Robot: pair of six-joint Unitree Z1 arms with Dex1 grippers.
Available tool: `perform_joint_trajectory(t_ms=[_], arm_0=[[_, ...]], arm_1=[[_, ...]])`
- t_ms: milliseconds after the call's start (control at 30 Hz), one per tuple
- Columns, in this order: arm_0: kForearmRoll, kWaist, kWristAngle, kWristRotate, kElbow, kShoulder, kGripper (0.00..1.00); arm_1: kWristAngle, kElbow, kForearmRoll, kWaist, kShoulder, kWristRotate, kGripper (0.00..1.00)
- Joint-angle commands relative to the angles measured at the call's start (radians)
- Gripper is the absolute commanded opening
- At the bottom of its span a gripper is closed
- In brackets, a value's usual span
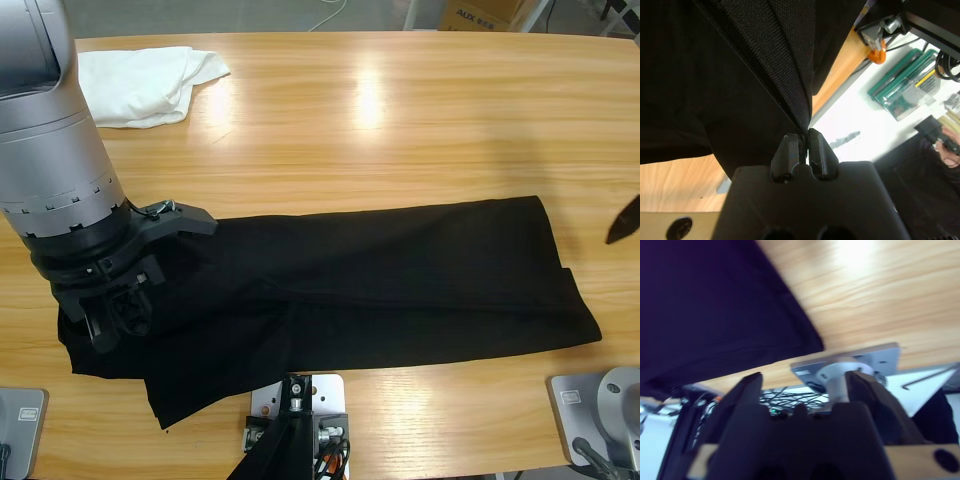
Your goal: Fold clothes
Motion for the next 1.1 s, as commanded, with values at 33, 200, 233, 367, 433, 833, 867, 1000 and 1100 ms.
perform_joint_trajectory(t_ms=[33,200,233,367,433,833,867,1000,1100], arm_0=[[0.146,-0.012,0.002,-0.003,-0.034,0.07,0.0],[0.147,-0.012,0.096,-0.003,-0.104,0.106,0.0],[0.147,-0.013,0.11,-0.003,-0.113,0.117,0.0],[0.147,-0.012,0.173,-0.001,-0.134,0.158,0.0],[0.147,-0.013,0.194,0.003,-0.137,0.159,0.0],[0.146,-0.017,0.205,0.007,-0.167,0.243,0.0],[0.146,-0.018,0.212,0.002,-0.172,0.244,0.0],[0.127,-0.018,0.244,-0.064,-0.187,0.229,0.0],[0.071,-0.018,0.303,-0.134,-0.184,0.219,0.0]], arm_1=[[0.071,0.005,-0.036,0.064,-0.037,-0.024,1.0],[0.089,0.007,-0.056,0.093,-0.026,-0.024,1.0],[0.09,0.007,-0.06,0.097,-0.023,-0.024,1.0],[0.092,0.018,-0.074,0.102,-0.013,-0.024,1.0],[0.142,0.016,-0.077,0.103,-0.021,-0.032,1.0],[0.582,0.032,-0.345,0.569,-0.137,-0.18,0.858],[0.607,0.045,-0.381,0.59,-0.143,-0.18,0.802],[0.623,0.09,-0.47,0.599,-0.176,-0.18,0.784],[0.605,0.108,-0.493,0.599,-0.203,-0.18,0.822]])
